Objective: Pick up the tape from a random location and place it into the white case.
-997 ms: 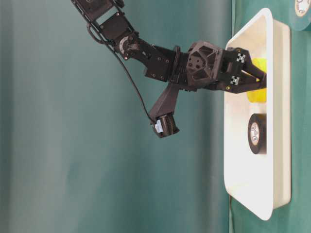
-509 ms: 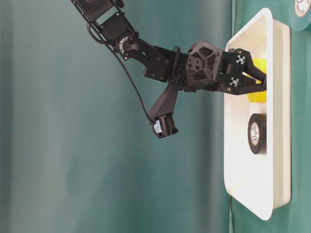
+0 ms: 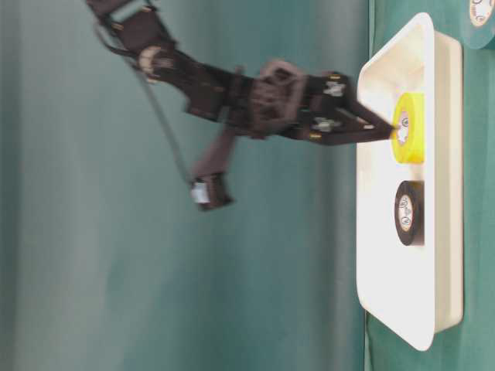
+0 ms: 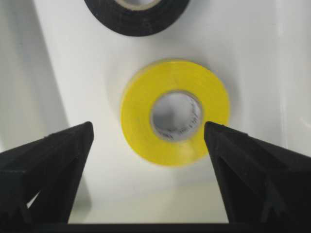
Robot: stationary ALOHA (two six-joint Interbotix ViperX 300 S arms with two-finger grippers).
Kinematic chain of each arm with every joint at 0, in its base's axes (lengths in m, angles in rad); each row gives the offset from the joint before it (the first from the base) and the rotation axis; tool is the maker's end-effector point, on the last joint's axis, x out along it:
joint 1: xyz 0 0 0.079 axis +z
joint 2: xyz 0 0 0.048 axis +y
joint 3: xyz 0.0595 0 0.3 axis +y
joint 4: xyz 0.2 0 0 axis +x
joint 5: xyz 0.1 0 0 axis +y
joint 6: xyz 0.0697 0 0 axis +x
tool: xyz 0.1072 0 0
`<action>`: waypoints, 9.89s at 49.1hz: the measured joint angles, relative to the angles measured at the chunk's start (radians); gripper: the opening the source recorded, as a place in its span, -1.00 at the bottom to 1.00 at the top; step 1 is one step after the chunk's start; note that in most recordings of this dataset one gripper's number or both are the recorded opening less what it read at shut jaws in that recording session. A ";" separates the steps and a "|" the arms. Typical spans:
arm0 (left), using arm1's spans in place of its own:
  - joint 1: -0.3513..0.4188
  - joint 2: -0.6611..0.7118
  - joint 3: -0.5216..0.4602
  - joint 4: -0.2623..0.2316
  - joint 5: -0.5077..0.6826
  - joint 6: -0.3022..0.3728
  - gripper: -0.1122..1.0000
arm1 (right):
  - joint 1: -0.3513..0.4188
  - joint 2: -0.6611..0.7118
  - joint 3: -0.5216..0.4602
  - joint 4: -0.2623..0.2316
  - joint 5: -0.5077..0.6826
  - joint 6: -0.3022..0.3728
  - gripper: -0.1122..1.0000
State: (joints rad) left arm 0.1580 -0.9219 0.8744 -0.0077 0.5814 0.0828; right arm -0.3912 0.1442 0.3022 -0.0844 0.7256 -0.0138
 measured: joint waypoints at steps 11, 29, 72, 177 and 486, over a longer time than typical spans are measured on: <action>0.000 0.000 0.000 0.000 0.000 0.000 0.97 | 0.015 -0.104 -0.066 -0.008 0.146 0.000 0.82; 0.000 0.000 0.000 0.002 0.000 -0.002 0.97 | 0.025 -0.199 -0.172 -0.035 0.301 0.000 0.82; 0.000 0.000 0.000 0.000 0.000 -0.003 0.97 | 0.034 -0.215 -0.190 -0.037 0.325 0.003 0.82; 0.000 0.000 0.000 0.000 -0.023 -0.003 0.97 | 0.379 -0.876 0.419 -0.086 -0.086 0.279 0.81; -0.276 0.968 -0.301 0.000 -0.077 0.037 0.97 | 0.379 -0.954 0.649 -0.092 -0.313 0.327 0.81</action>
State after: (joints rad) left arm -0.1181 0.0460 0.5737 -0.0077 0.5047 0.1197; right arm -0.0123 -0.8099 0.9511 -0.1764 0.4126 0.3129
